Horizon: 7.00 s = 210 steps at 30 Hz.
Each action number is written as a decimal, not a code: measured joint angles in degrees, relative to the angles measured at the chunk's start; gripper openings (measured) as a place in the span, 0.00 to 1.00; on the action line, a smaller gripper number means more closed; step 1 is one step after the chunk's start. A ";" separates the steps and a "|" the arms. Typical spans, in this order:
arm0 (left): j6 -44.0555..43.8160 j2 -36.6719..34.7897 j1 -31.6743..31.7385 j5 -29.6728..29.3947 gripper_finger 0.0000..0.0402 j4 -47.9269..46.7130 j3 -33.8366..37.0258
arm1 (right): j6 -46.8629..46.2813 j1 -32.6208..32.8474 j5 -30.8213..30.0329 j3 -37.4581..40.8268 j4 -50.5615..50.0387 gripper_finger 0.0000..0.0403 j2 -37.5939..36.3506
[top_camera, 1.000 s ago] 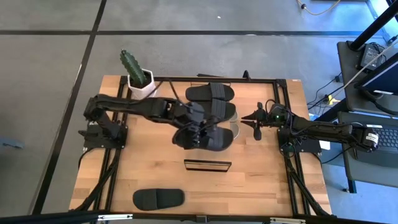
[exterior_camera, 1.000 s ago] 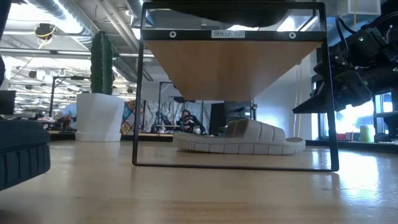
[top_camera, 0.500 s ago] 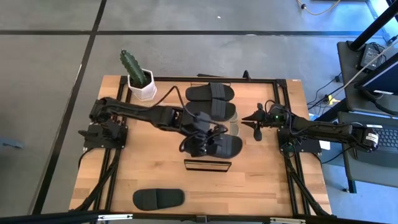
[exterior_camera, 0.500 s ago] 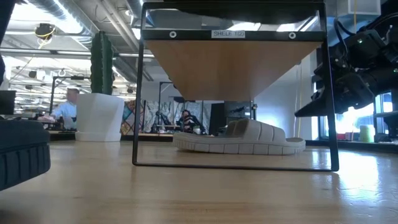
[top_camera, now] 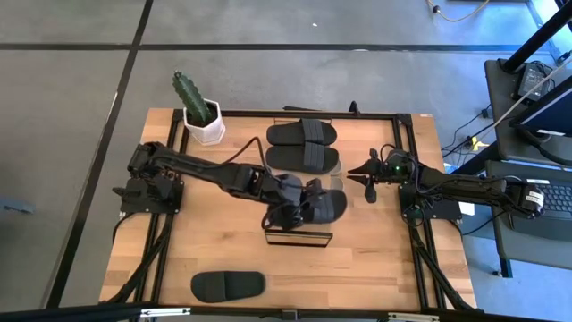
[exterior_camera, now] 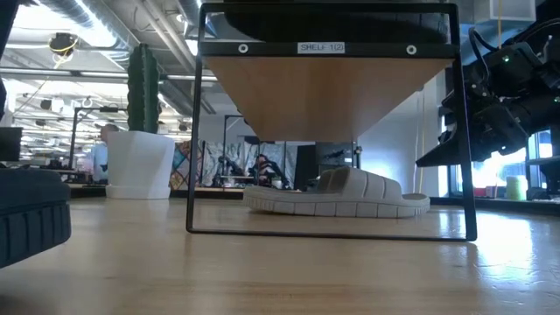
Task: Pick and place slides into the shelf
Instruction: Put the black slipper on the shelf
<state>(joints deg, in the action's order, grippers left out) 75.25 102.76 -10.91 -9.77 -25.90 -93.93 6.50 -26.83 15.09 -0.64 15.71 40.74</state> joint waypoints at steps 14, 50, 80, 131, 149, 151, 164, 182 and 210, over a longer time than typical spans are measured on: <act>-2.79 0.00 -2.25 -2.75 0.00 2.37 4.74 | 0.00 0.02 0.01 0.00 0.01 0.20 0.00; -6.18 -0.02 -1.47 3.58 0.07 0.73 4.74 | -0.17 0.02 0.00 0.00 0.03 0.20 0.01; -7.71 -0.02 -1.35 5.48 0.28 0.93 4.72 | -0.20 0.02 0.01 0.00 -0.03 0.20 0.01; -66.20 -13.14 -14.09 -6.50 0.35 -17.67 4.64 | 1.44 0.00 -0.46 0.00 2.28 0.20 -0.01; -115.17 -13.84 -23.35 -17.70 0.35 -31.32 4.70 | 5.91 -0.03 -1.09 0.00 20.64 0.20 -0.01; -120.34 -12.97 -23.33 -17.49 0.35 -33.56 4.70 | 6.10 -0.03 -1.09 0.00 21.27 0.20 -0.01; -135.18 -6.33 -21.21 -8.26 0.35 -33.88 4.72 | 7.23 -0.07 -2.99 -0.02 21.65 0.20 0.01; -176.79 1.62 -20.87 25.91 0.35 -34.35 4.71 | 7.49 -0.07 -3.04 -0.02 21.49 0.20 0.00; -191.58 12.81 -21.23 42.75 0.35 -42.61 4.72 | 7.30 -0.07 -3.04 -0.02 21.65 0.20 -0.01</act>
<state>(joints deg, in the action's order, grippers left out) -116.33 115.57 -32.14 32.98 -68.51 -89.21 13.80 -26.89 12.05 -0.67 37.36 40.73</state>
